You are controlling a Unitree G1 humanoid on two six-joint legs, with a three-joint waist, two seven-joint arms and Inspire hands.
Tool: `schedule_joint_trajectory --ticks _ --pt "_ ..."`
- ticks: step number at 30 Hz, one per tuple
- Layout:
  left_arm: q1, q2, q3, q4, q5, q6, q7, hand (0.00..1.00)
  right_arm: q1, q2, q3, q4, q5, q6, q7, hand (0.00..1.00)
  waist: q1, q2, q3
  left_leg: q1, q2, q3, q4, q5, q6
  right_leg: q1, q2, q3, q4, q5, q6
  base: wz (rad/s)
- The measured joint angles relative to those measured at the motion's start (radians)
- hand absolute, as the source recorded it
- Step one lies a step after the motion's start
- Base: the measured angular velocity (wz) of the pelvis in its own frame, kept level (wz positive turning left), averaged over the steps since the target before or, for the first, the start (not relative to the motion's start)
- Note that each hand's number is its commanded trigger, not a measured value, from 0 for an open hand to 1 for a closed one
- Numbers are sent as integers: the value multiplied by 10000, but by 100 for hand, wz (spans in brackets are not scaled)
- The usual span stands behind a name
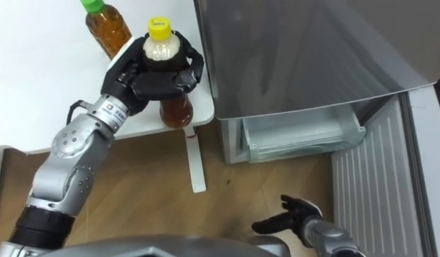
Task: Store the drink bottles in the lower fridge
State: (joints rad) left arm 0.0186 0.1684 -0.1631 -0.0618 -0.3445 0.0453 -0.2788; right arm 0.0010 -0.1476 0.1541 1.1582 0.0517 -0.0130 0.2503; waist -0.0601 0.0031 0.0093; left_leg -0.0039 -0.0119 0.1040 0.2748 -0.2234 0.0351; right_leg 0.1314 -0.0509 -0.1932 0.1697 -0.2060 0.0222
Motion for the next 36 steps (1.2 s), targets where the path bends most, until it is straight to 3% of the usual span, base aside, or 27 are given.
schedule_joint_trajectory --ticks 6,14,19,30,36 --pt "116 56 -5 -20 -193 -3 -119 100 -10 38 292 -805 -224 26 387 0 154 -157 -7 76 -3 5 10 4 8 108 -6 -27 4 0 0 1" --pt "839 -21 -60 -22 -256 -1 -206 100 30 51 608 -2375 -605 143 1031 0 264 -75 -14 -60 46 4 14 0 8 50 0 -35 23 0 1 1" --pt "982 -37 -66 -19 -582 -1 -389 100 62 185 732 -3112 -1130 158 1129 0 409 -37 -35 -43 17 -95 2 4 10 58 -4 -57 26 -3 4 1" --pt "1101 185 -384 -19 -1328 -1 -1008 100 99 184 1402 -4732 -1558 154 1920 0 476 -74 -10 -76 -43 -506 102 22 21 176 -52 -566 9 -4 6 11" --pt "1189 401 -582 11 -1335 0 -1047 100 100 31 1654 -5025 -1551 263 2133 0 637 -64 17 -59 -46 -538 145 20 21 247 -48 -574 1 -6 9 2"
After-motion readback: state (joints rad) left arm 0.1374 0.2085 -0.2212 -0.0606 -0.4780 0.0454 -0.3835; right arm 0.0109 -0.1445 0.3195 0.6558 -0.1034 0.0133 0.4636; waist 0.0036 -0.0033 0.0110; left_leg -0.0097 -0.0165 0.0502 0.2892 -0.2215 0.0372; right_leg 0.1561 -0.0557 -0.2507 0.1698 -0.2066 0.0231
